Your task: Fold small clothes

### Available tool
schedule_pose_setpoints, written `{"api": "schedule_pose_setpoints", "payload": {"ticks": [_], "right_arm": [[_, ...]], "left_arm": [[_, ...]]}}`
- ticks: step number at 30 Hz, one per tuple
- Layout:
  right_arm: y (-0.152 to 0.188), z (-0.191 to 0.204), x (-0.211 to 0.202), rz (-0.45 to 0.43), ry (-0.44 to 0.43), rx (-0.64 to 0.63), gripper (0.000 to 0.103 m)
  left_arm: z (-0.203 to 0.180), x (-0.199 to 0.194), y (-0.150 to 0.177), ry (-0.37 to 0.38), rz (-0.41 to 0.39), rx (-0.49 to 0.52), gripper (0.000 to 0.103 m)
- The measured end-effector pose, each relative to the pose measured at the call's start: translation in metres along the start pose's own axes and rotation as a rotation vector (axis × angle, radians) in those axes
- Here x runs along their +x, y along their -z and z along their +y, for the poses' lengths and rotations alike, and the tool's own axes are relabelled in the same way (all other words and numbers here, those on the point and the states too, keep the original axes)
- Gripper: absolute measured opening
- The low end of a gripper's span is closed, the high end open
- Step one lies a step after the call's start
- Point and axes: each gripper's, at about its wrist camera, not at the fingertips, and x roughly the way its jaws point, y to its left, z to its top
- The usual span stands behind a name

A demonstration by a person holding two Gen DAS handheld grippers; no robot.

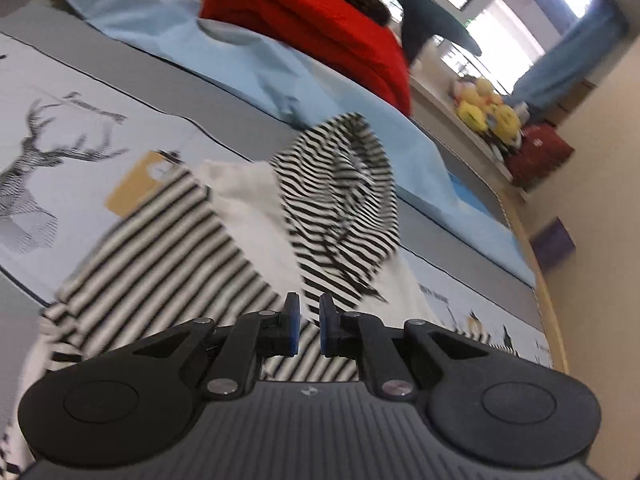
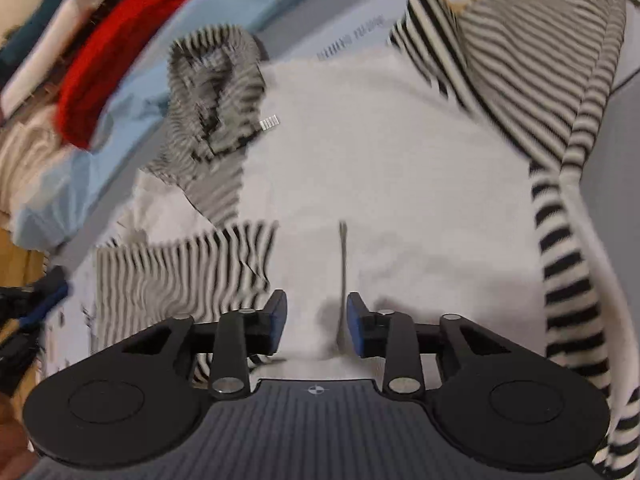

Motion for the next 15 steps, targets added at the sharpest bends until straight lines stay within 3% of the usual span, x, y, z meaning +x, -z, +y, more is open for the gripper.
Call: {"api": "schedule_pose_setpoints", "payload": {"ticks": [4,6,7,8,12,15], "right_arm": [[0.01,0.003,0.02,0.053,0.056,0.016,0.037],[0.014,0.012,0.021,0.035,0.074,-0.02,0.036],[0.016,0.017,0.02,0.026,0.078,-0.051,0.028],[0.017,0.023,0.019,0.016,0.07,-0.084,0.007],[0.019,0.043,0.01,-0.048,0.029,-0.202,0.003],[0.004,0.05,-0.017,-0.166,-0.038,-0.247,0.002]], "left_arm": [[0.008,-0.006,-0.005,-0.007,-0.011,0.007,0.009],[0.009,-0.006,-0.007,-0.015,-0.016,0.008,0.009],[0.009,-0.007,-0.008,-0.027,-0.022,0.01,0.009],[0.009,-0.007,-0.008,-0.04,-0.031,0.012,0.009],[0.021,-0.014,-0.017,-0.102,-0.076,-0.007,0.009],[0.032,-0.019,-0.022,-0.138,-0.091,-0.032,0.009]]}}
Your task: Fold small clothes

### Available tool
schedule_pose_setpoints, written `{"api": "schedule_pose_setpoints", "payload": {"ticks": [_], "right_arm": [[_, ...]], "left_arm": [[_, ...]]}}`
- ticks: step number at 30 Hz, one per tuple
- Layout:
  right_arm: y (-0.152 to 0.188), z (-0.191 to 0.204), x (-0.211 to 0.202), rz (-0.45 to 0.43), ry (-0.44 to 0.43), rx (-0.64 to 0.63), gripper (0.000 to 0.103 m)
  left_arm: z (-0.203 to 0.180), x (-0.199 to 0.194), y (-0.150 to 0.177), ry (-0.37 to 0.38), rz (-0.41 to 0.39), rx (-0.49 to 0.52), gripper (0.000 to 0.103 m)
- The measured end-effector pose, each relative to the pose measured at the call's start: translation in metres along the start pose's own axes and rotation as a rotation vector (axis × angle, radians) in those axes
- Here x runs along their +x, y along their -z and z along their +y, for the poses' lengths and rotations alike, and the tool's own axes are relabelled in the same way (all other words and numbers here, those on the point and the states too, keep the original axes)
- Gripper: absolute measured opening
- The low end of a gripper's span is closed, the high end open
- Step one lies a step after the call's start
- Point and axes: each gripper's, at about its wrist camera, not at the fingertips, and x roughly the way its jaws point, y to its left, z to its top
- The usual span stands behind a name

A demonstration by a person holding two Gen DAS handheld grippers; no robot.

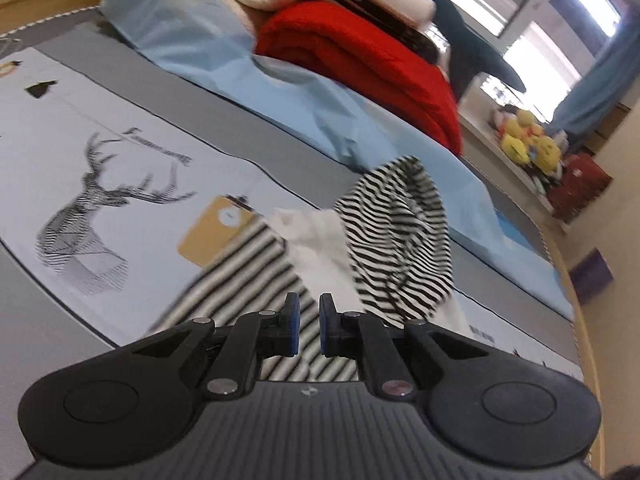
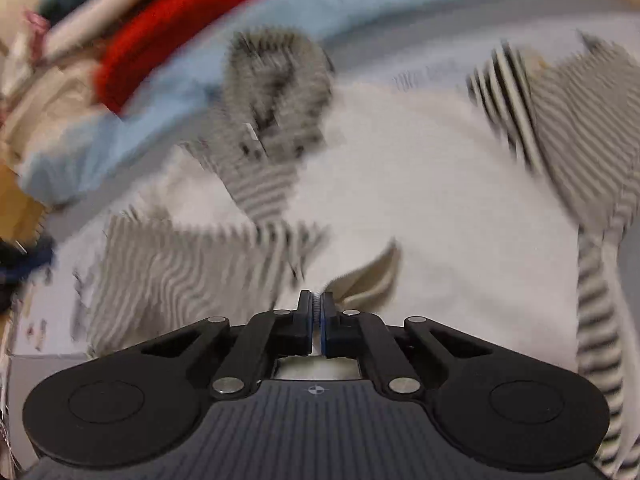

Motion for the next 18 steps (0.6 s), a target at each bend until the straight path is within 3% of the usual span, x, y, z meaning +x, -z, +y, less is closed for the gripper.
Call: {"api": "schedule_pose_setpoints", "payload": {"ticks": [3,6,8,11,18], "right_arm": [[-0.025,-0.008,-0.037,-0.204,-0.016,-0.062,0.002],[-0.041,-0.031,-0.058,-0.317,0.101,-0.098,0.002],[-0.049,-0.054,-0.049,-0.267,0.197,-0.078,0.002],[-0.052,-0.096,-0.028,-0.137,0.232,0.063,0.002],[-0.05,-0.097,-0.02,-0.138,0.319,0.049,0.002]], "left_arm": [[0.007,0.0,-0.003,-0.024,0.007,-0.01,0.009],[0.007,0.003,-0.002,-0.044,0.028,0.006,0.009],[0.004,0.009,0.002,-0.062,0.057,0.027,0.009],[0.003,0.022,0.012,-0.097,0.12,0.037,0.009],[0.004,0.045,0.028,-0.135,0.217,0.04,0.009]]}}
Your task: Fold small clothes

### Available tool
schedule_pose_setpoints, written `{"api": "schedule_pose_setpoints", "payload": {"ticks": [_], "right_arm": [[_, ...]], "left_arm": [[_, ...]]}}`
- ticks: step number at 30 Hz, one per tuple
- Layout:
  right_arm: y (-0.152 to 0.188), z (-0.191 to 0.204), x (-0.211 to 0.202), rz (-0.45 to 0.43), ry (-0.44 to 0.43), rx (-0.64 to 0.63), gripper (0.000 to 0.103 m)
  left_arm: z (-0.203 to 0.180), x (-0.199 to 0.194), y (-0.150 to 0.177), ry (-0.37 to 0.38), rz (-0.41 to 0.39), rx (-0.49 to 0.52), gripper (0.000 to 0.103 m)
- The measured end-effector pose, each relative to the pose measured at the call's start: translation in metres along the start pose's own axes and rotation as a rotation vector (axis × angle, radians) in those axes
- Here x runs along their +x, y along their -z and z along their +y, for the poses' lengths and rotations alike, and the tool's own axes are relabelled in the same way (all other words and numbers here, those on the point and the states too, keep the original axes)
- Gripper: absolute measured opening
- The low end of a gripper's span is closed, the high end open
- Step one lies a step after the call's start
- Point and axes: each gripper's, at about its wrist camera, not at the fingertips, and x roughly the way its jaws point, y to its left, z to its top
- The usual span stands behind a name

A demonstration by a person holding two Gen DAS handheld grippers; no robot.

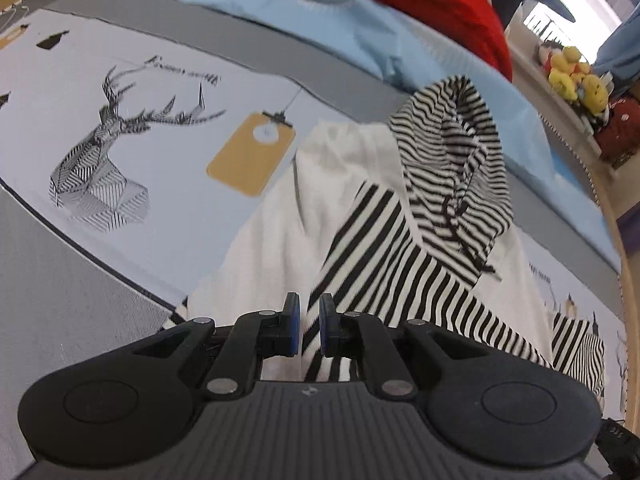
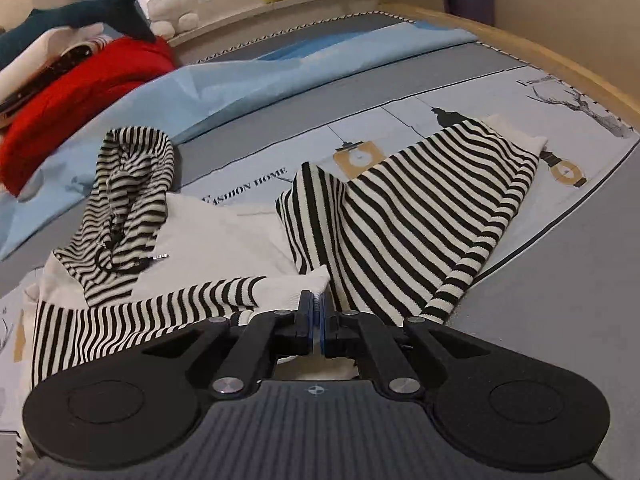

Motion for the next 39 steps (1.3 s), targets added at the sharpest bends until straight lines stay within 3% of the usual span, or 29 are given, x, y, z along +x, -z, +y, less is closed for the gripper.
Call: {"api": "schedule_pose_setpoints", "payload": {"ticks": [4,7,16,19,24,27,29,31,34,37,39], "right_arm": [[0.006,-0.006,0.012,0.103,0.012,0.015,0.005],[0.004,-0.008,-0.003,0.043,0.04,0.049,0.007],[0.002,-0.002,-0.051,-0.017,-0.144,0.079,0.008],[0.002,-0.005,-0.069,-0.03,-0.152,0.062,0.01],[0.0,-0.022,-0.09,-0.036,-0.168,0.06,0.01],[-0.005,-0.034,-0.097,-0.046,-0.162,0.075,0.011],[-0.007,-0.039,-0.1,-0.051,-0.161,0.081,0.011],[-0.01,-0.042,-0.103,-0.057,-0.173,0.07,0.011],[-0.013,-0.041,-0.104,-0.057,-0.186,0.045,0.011],[-0.015,-0.037,-0.104,-0.062,-0.193,0.017,0.01],[-0.014,-0.034,-0.103,-0.059,-0.193,-0.001,0.011]], "left_arm": [[-0.007,0.003,0.003,-0.002,0.012,0.023,0.009],[-0.016,0.008,0.008,-0.008,0.017,0.06,0.009],[-0.03,0.05,0.044,-0.131,0.055,0.215,0.01],[-0.042,0.047,0.054,-0.162,0.004,0.286,0.013],[-0.055,0.028,0.072,-0.148,-0.149,0.349,0.017],[-0.055,0.026,0.075,-0.17,-0.208,0.348,0.017],[-0.053,0.038,0.069,-0.196,-0.179,0.326,0.017],[-0.042,0.056,0.064,-0.223,-0.077,0.285,0.019],[-0.045,0.04,0.061,-0.225,-0.112,0.281,0.019],[-0.054,0.026,0.063,-0.181,-0.15,0.325,0.022],[-0.054,0.037,0.065,-0.171,-0.03,0.326,0.029]]}}
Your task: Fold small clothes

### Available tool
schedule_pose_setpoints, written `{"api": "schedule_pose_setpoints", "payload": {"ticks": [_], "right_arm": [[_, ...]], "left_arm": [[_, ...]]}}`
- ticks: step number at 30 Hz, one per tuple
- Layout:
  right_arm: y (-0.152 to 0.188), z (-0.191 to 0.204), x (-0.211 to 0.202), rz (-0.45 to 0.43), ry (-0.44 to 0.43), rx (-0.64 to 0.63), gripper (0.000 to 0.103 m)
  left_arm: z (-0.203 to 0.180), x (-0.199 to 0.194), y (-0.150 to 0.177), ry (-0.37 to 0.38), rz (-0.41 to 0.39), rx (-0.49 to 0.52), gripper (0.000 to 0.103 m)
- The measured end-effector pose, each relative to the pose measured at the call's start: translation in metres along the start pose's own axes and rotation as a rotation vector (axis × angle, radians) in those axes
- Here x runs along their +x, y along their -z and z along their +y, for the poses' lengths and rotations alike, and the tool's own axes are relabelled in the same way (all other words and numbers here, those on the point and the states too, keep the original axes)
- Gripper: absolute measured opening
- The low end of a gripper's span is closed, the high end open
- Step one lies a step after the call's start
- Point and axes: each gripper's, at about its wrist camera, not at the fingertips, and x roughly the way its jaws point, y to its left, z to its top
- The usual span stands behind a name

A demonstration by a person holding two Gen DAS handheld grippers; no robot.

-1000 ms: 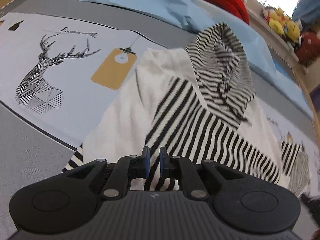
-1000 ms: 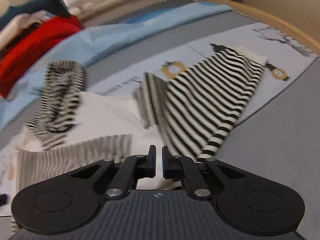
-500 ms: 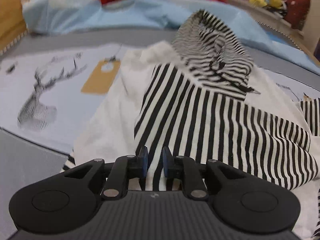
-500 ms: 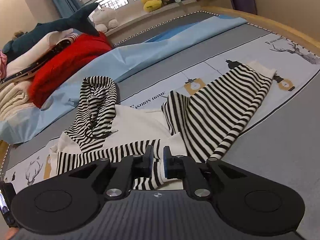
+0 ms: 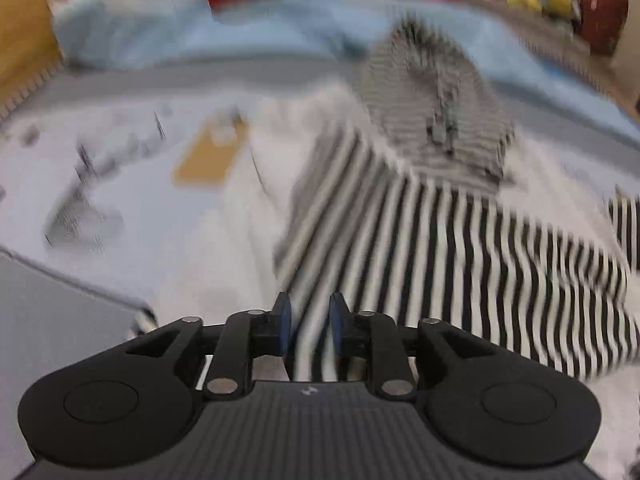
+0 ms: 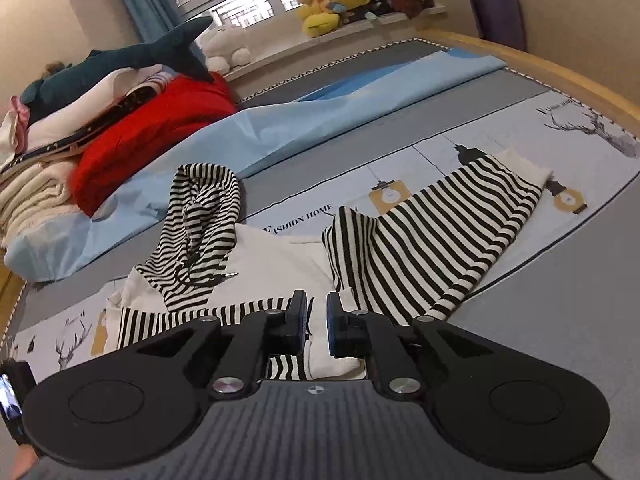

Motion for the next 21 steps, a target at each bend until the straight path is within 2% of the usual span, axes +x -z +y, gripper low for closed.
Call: {"api": "schedule_pose_setpoints", "payload": {"ticks": [1,3,4,6,7,8,9,10,11,12,14,17,21], "right_arm": [[0.001,0.001,0.001,0.002,0.0,-0.005,0.011],[0.004,0.003,0.003,0.006,0.007,-0.013,0.01],[0.005,0.003,0.005,0.011,0.012,-0.015,0.01],[0.007,0.003,0.006,0.012,0.019,-0.004,0.011],[0.008,0.004,0.007,0.011,0.022,-0.002,0.01],[0.009,0.005,0.007,0.01,0.022,-0.004,0.01],[0.01,0.006,0.007,0.006,0.02,-0.01,0.01],[0.011,0.007,0.007,0.002,0.021,-0.016,0.01],[0.011,0.007,0.007,-0.004,0.025,-0.019,0.01],[0.012,0.005,0.008,-0.007,0.029,-0.016,0.01],[0.011,-0.002,0.01,-0.015,0.037,0.011,0.01],[0.005,-0.02,0.013,-0.038,0.063,0.071,0.007],[-0.007,-0.054,0.015,-0.099,0.095,0.164,0.004]], "left_arm": [[0.0,0.008,0.003,0.013,0.081,-0.008,0.028],[0.001,-0.004,0.005,-0.015,0.054,-0.036,0.028],[-0.004,-0.015,0.004,-0.013,0.033,-0.015,0.029],[-0.016,-0.035,0.002,0.048,-0.026,0.033,0.033],[-0.02,-0.04,0.002,0.08,-0.044,0.048,0.038],[-0.026,-0.04,0.003,0.105,-0.035,0.066,0.041],[-0.029,-0.034,0.006,0.113,0.007,0.079,0.043],[-0.031,-0.021,0.01,0.12,0.096,0.081,0.043],[-0.028,-0.008,0.014,0.127,0.185,0.065,0.043],[-0.021,-0.003,0.017,0.124,0.22,0.015,0.041],[-0.015,-0.015,0.009,0.102,0.18,-0.028,0.041],[-0.024,-0.042,-0.005,0.162,0.083,0.004,0.043],[-0.029,-0.054,-0.008,0.204,0.069,-0.018,0.045]]}}
